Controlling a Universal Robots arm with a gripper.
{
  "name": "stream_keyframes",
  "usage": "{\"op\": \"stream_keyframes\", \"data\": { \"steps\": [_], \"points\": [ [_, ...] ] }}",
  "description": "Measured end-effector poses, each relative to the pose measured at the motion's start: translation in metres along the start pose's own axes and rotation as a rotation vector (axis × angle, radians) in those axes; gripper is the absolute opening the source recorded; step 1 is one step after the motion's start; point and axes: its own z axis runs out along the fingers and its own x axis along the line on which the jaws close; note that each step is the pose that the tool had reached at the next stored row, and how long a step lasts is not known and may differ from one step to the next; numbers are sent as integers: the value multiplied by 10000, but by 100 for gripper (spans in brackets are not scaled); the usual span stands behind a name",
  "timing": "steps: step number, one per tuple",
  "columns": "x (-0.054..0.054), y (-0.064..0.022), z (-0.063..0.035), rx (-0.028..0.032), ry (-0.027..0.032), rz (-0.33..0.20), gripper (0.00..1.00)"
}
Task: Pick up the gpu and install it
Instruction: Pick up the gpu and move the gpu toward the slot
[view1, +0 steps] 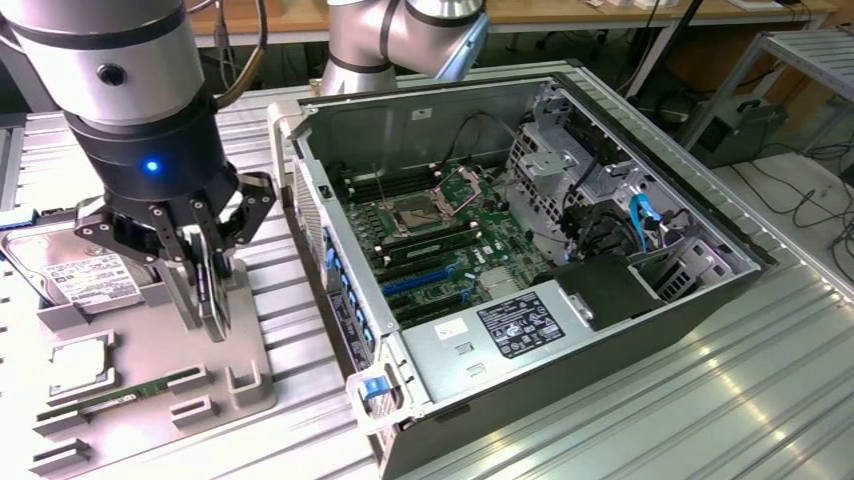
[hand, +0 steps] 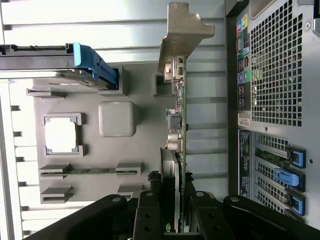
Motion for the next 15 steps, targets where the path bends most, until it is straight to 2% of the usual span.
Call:
{"op": "stream_keyframes", "data": {
  "steps": [15],
  "points": [
    [-7,0,-283,0,1,-17,27]
  ]
}}
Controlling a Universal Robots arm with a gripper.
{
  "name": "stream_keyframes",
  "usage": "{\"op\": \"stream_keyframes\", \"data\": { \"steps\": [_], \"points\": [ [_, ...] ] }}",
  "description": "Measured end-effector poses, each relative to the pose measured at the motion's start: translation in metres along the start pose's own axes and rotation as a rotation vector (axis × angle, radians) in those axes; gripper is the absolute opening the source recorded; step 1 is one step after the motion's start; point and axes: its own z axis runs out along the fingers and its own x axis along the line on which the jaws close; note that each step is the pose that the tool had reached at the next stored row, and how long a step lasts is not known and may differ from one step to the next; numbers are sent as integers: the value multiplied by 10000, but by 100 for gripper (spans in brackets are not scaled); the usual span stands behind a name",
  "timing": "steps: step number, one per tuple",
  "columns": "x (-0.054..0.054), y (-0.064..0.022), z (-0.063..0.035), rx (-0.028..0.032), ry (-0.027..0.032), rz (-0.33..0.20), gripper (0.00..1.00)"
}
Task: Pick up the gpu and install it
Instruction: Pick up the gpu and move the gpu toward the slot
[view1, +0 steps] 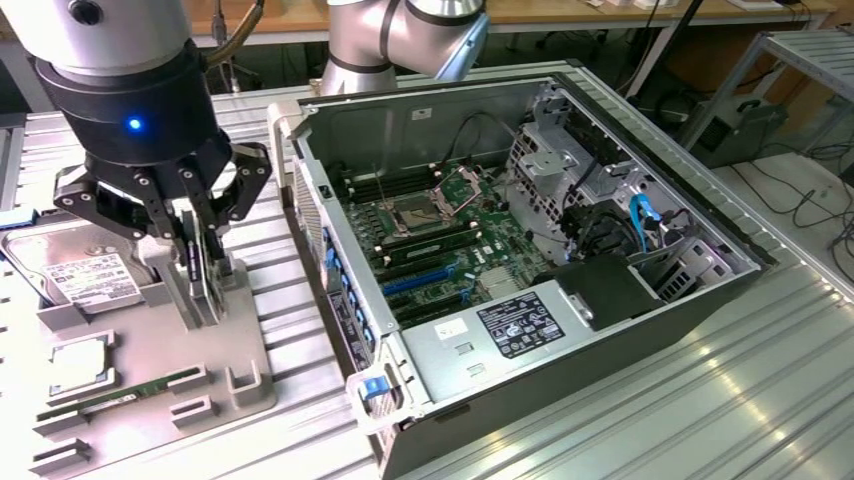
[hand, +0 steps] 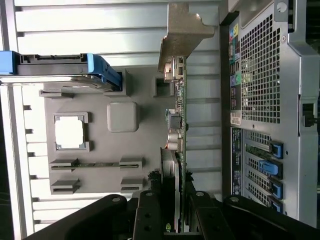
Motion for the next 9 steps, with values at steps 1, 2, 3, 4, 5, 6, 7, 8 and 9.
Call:
{"op": "stream_keyframes", "data": {
  "steps": [1,2,3,4,5,6,7,8,9],
  "points": [
    [0,0,-16,-1,0,0,27],
    [-1,0,-32,0,0,0,27],
    [-1,0,-50,0,0,-1,27],
    [-2,0,-69,0,1,-1,27],
    [-2,0,-90,0,0,-1,27],
    [-2,0,-110,-1,0,0,27],
    [-3,0,-133,0,0,-1,27],
    [-3,0,-153,0,0,0,27],
    [-4,0,-178,1,1,0,27]
  ]
}}
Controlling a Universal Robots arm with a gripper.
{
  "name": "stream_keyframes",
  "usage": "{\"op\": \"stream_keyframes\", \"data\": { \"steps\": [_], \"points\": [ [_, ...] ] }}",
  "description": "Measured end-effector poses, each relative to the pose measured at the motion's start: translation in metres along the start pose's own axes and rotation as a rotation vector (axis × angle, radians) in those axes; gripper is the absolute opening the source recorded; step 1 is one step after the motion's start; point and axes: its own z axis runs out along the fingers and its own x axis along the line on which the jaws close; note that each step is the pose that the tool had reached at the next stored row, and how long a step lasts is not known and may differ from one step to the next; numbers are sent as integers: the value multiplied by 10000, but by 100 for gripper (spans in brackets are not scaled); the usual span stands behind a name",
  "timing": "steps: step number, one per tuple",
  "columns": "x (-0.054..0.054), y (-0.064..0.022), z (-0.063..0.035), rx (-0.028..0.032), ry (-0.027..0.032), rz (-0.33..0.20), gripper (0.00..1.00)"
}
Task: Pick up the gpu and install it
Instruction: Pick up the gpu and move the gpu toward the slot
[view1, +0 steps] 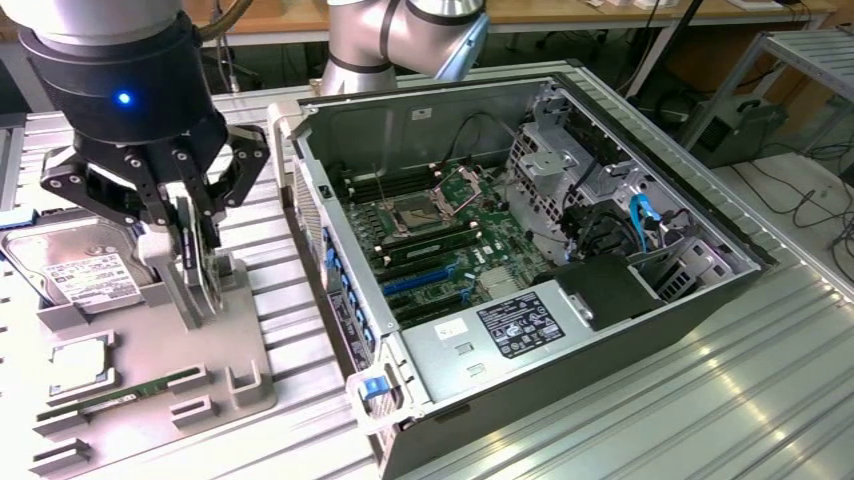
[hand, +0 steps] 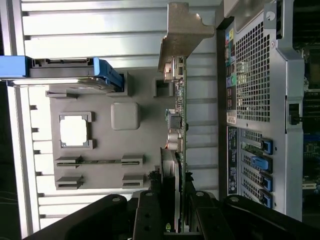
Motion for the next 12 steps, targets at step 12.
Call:
{"op": "stream_keyframes", "data": {
  "steps": [12],
  "points": [
    [-7,0,-298,-1,0,0,27]
  ]
}}
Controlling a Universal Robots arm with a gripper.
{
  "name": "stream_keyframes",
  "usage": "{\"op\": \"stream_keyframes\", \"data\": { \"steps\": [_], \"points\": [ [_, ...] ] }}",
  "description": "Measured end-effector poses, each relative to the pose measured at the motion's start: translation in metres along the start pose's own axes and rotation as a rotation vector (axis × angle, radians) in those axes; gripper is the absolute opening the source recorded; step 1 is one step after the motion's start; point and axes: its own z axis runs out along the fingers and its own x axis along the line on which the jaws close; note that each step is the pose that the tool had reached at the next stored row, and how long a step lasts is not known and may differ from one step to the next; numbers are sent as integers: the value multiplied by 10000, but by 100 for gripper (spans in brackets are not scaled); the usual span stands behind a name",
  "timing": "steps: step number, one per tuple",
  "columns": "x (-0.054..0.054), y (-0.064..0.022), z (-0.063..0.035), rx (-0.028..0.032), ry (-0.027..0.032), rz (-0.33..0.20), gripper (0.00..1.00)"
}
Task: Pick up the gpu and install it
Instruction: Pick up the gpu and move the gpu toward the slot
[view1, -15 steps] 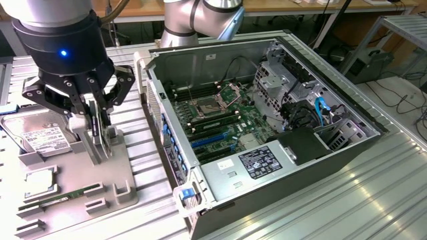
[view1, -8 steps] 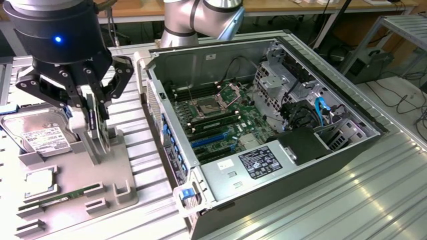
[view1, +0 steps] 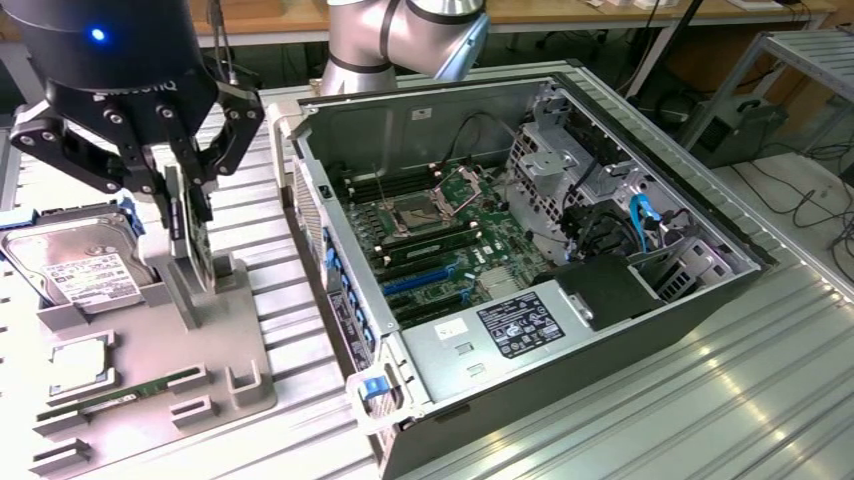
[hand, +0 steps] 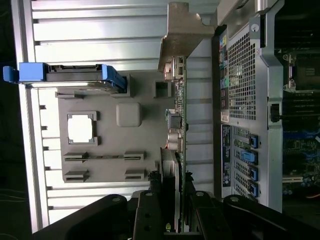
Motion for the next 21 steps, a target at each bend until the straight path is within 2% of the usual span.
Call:
{"op": "stream_keyframes", "data": {
  "steps": [3,14,21],
  "points": [
    [-2,0,-93,0,0,-2,27],
    [-7,0,-289,-3,-1,-98,27],
    [-11,-1,-485,-3,-1,-101,27]
  ]
}}
